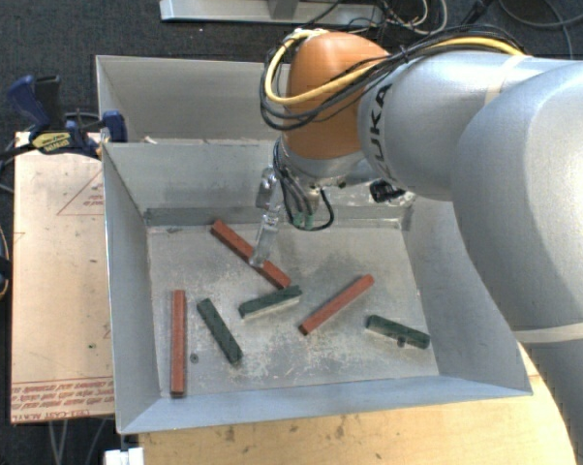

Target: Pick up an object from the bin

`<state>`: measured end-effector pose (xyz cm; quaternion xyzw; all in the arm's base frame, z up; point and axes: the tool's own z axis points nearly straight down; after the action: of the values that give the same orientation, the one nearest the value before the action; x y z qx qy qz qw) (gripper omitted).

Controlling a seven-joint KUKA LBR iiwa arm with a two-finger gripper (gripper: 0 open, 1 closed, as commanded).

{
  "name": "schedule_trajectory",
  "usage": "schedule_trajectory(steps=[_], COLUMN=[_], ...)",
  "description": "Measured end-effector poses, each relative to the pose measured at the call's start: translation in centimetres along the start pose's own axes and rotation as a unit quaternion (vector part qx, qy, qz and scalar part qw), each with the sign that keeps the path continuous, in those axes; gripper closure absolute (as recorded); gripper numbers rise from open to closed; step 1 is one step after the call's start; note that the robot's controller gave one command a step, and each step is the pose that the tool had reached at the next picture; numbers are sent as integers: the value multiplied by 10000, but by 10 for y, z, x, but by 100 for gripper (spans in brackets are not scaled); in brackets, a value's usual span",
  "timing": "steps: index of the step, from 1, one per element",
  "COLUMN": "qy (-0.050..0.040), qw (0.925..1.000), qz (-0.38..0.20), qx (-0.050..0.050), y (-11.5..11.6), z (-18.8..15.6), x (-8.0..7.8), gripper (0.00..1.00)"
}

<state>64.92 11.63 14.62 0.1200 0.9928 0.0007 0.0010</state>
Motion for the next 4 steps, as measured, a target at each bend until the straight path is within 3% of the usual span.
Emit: schedule_trajectory(steps=[1,2,4], qy=[-15,-27,-12], qw=[9994,9994,9987], qz=[-356,355,503], qx=[-4,-25,-14], y=[8,12,12], z=[70,82,79], x=[13,3,3], gripper=[0,100,100])
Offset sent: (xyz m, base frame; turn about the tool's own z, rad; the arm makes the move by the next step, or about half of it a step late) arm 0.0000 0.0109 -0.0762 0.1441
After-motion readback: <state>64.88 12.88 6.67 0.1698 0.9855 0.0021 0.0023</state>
